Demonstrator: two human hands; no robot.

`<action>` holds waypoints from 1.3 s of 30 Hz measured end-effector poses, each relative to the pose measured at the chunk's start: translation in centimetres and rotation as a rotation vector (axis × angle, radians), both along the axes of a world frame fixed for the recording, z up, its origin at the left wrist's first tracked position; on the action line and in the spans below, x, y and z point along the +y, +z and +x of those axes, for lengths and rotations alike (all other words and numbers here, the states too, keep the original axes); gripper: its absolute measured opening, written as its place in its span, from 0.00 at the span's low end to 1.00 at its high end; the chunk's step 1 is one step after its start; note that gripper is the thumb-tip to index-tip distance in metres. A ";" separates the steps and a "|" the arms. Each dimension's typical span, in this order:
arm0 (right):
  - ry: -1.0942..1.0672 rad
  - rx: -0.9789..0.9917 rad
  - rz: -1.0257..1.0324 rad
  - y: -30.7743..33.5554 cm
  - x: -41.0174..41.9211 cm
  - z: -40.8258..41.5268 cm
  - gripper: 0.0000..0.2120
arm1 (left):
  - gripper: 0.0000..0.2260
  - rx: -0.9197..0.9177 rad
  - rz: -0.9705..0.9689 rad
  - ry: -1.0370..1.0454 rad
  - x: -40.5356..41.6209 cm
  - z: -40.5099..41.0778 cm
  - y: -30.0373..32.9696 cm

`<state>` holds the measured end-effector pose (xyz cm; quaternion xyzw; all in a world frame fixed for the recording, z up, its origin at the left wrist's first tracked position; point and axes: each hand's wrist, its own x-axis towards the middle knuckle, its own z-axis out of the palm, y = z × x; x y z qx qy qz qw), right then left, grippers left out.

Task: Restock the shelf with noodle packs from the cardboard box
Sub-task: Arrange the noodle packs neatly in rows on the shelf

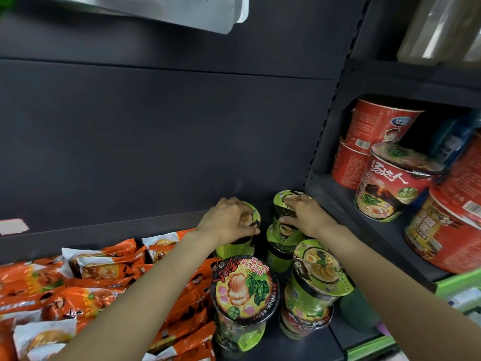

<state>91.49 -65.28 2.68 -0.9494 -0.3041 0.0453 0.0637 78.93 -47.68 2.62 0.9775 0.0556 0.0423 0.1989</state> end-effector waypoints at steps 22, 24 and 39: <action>0.112 0.170 0.254 0.2 -2.2 0.3 0.20 | 0.24 -0.026 -0.004 -0.207 -1.7 4.1 0.6; 0.115 0.130 0.229 0.3 -2.4 0.2 0.19 | 0.27 0.032 0.059 -0.244 -1.9 5.5 0.9; 0.013 0.123 0.105 0.9 -2.3 1.7 0.13 | 0.14 -0.020 0.105 -0.263 -2.7 8.2 -0.1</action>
